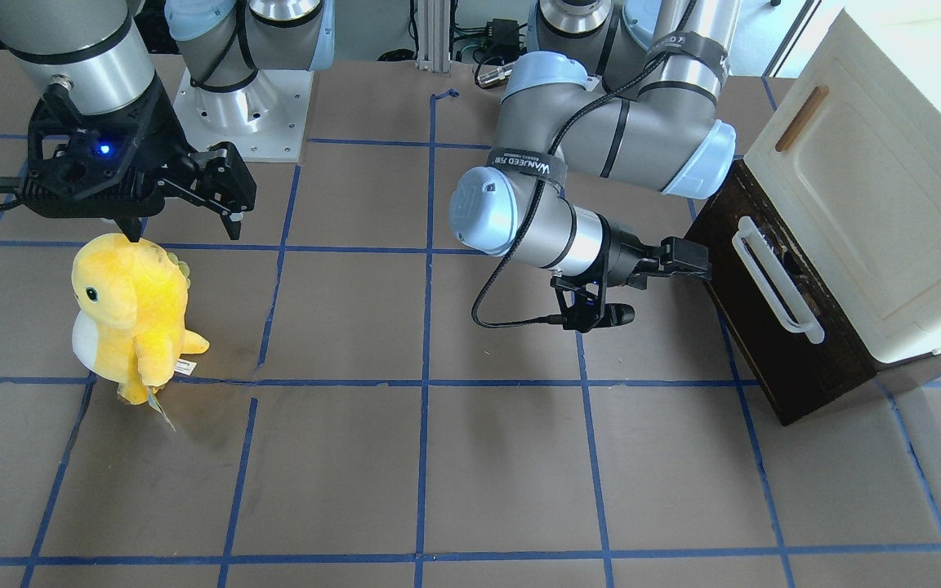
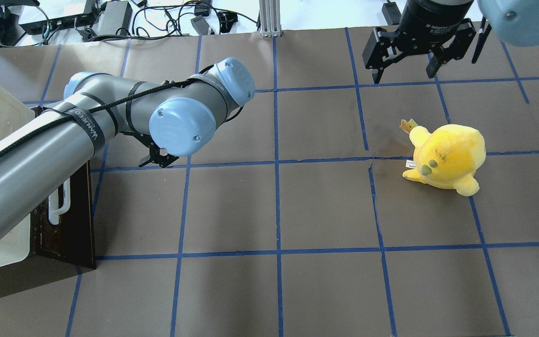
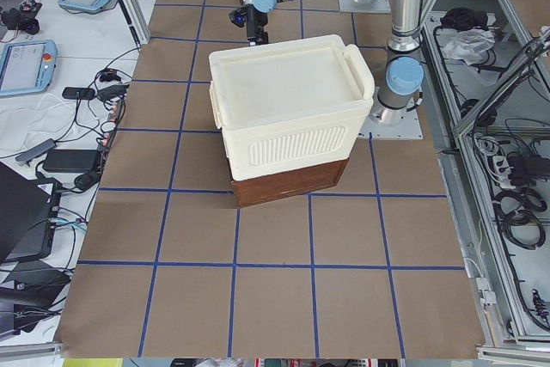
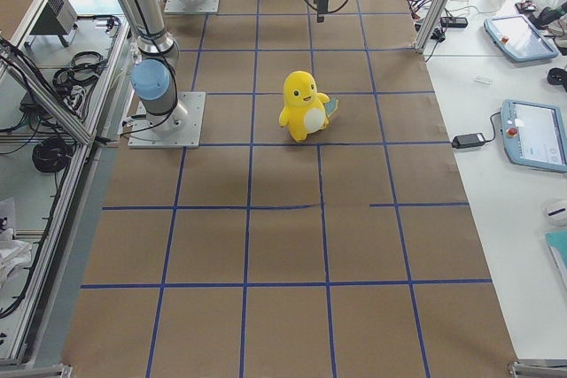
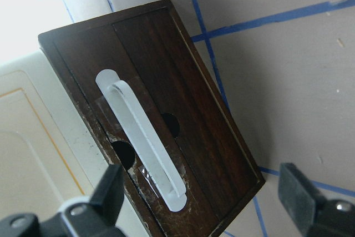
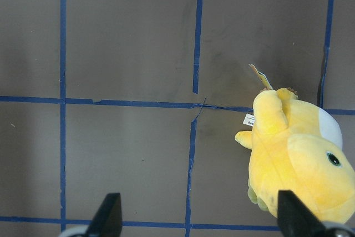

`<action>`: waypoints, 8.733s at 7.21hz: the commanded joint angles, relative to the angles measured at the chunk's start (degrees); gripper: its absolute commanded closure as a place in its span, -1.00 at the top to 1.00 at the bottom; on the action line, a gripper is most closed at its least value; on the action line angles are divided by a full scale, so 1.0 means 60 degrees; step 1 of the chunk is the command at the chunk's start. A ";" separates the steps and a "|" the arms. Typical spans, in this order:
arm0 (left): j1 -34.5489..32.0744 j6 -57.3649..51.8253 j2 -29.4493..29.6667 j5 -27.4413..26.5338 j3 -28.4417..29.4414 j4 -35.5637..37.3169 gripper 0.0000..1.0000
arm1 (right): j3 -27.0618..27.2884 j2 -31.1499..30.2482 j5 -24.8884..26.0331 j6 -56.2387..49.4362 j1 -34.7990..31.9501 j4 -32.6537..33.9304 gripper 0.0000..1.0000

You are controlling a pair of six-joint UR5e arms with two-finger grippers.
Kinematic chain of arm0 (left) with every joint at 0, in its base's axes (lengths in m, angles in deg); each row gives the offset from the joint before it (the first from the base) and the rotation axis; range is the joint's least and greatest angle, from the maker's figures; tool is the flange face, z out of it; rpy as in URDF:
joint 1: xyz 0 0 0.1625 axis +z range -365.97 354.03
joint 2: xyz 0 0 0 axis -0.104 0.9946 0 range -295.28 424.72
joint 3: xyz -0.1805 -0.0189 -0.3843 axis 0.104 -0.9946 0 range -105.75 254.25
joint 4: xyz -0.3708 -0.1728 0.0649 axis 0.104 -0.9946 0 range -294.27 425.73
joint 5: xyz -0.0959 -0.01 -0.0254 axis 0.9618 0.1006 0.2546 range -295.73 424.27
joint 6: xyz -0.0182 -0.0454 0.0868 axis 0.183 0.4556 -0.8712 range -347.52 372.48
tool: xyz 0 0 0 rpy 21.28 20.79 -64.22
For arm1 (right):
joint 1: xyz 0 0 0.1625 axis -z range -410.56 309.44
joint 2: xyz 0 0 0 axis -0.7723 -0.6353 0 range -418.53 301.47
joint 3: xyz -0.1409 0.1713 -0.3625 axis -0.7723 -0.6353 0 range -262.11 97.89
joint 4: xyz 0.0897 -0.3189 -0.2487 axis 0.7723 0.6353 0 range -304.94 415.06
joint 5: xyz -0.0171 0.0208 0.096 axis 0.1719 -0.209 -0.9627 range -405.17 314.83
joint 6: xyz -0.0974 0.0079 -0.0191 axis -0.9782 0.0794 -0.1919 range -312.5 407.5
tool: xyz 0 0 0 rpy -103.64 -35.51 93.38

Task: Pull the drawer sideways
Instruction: 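Reach the left gripper down to the white handle on the wooden drawer, then close the left gripper around the white drawer handle, then pull the drawer handle with the left gripper away from the white box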

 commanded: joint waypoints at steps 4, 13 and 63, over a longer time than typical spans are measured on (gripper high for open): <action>0.0538 0.3557 0.1032 -0.2178 -0.0704 -0.1733 1.00 | 0.0000 -0.0001 -0.0001 0.0000 0.0000 0.0000 1.00; 0.1714 0.7167 0.1470 -0.2522 -0.0910 -0.2821 1.00 | 0.0000 -0.0001 -0.0001 -0.0014 0.0000 0.0000 1.00; 0.0031 0.6112 0.1837 -0.2671 -0.0017 -0.4129 -0.59 | 0.0000 -0.0001 -0.0001 0.0000 0.0000 0.0000 1.00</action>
